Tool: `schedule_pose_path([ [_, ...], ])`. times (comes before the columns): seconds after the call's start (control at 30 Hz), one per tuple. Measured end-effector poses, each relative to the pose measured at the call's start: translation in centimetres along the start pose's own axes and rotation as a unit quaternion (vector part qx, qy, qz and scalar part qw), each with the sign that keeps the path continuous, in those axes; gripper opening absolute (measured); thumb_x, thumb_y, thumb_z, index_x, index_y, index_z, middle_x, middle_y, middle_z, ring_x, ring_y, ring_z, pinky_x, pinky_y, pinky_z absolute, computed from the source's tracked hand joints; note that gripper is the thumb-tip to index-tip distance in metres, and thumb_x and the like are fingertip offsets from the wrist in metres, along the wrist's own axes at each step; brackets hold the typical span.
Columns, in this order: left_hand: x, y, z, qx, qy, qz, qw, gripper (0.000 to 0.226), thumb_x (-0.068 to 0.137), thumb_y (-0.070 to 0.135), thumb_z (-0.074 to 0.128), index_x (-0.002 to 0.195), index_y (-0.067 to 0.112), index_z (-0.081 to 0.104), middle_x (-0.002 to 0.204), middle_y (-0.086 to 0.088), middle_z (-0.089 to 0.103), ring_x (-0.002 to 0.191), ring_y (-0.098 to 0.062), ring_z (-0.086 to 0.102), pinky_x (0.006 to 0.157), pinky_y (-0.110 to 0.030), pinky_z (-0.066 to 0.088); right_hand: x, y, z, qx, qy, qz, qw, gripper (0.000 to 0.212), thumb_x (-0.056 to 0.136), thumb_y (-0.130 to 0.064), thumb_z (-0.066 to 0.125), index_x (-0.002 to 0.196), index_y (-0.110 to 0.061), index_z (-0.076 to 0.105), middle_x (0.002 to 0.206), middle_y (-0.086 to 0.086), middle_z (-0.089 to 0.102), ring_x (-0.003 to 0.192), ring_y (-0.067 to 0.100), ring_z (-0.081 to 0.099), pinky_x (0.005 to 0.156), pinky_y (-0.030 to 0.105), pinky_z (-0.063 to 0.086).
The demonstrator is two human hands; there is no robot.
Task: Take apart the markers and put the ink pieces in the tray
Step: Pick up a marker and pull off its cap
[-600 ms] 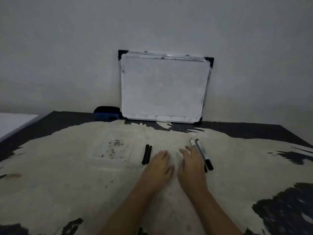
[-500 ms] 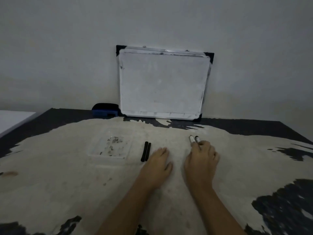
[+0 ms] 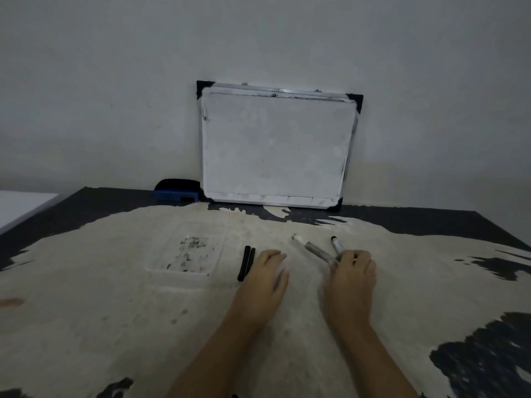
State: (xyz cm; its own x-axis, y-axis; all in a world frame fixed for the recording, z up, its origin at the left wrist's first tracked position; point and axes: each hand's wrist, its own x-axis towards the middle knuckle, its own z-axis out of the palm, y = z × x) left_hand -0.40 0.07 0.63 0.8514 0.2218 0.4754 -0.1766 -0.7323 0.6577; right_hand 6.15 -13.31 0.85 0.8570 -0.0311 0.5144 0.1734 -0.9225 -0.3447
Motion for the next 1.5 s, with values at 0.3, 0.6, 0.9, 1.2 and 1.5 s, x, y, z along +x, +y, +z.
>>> schedule_pose_path([
  [0.3, 0.9, -0.4, -1.2, -0.454, 0.119, -0.128, 0.874, 0.045, 0.088, 0.038, 0.033, 0.126, 0.017, 0.045, 0.119, -0.001, 0.059, 0.110, -0.011, 0.059, 0.093, -0.022, 0.050, -1.1, -1.1, -2.3, 0.404, -0.170, -0.072, 0.896, 0.030, 0.095, -0.014, 0.043, 0.065, -0.016, 0.048, 0.057, -0.007, 0.043, 0.048, 0.002, 0.040, 0.047, 0.016, 0.033],
  [0.6, 1.0, -0.6, -1.9, -0.461, 0.109, -0.129, 0.871, 0.034, 0.097, 0.022, 0.031, 0.096, 0.001, 0.058, 0.088, -0.017, 0.067, 0.085, -0.020, 0.069, 0.072, -0.022, 0.056, -0.9, -0.5, -1.7, 0.380, -0.218, -0.115, 0.891, 0.034, 0.095, -0.026, 0.044, 0.067, -0.010, 0.056, 0.053, -0.002, 0.046, 0.049, 0.005, 0.040, 0.053, 0.025, 0.033],
  [0.9, 1.1, -0.1, -1.5, -0.549, 0.055, -0.115, 0.826, 0.034, 0.087, 0.030, 0.039, 0.100, 0.005, 0.056, 0.078, -0.006, 0.072, 0.089, -0.022, 0.069, 0.077, -0.025, 0.057, -1.6, -1.6, -2.6, 0.307, -0.264, -0.189, 0.895, 0.029, 0.096, -0.030, 0.039, 0.081, -0.019, 0.062, 0.057, -0.008, 0.051, 0.050, 0.005, 0.044, 0.050, 0.019, 0.034],
  [1.2, 0.8, 0.6, -1.2, -0.585, 0.072, -0.160, 0.792, 0.024, 0.080, 0.023, 0.049, 0.088, 0.005, 0.061, 0.085, -0.005, 0.073, 0.091, -0.019, 0.069, 0.075, -0.022, 0.057, -0.7, -1.2, -3.2, 0.374, -0.373, -0.109, 0.842, 0.040, 0.096, -0.031, 0.039, 0.061, -0.026, 0.058, 0.052, -0.008, 0.042, 0.046, 0.004, 0.037, 0.048, 0.017, 0.030],
  [1.5, 0.5, 0.4, -0.4, -0.540, 0.121, -0.199, 0.809, 0.028, 0.075, 0.030, 0.058, 0.088, 0.007, 0.070, 0.102, -0.015, 0.071, 0.104, -0.029, 0.064, 0.099, -0.049, 0.045, -1.0, -1.1, -1.9, 0.242, -0.147, -0.205, 0.937, 0.029, 0.094, -0.032, 0.041, 0.080, -0.017, 0.061, 0.066, -0.003, 0.061, 0.059, 0.012, 0.053, 0.056, 0.023, 0.041],
])
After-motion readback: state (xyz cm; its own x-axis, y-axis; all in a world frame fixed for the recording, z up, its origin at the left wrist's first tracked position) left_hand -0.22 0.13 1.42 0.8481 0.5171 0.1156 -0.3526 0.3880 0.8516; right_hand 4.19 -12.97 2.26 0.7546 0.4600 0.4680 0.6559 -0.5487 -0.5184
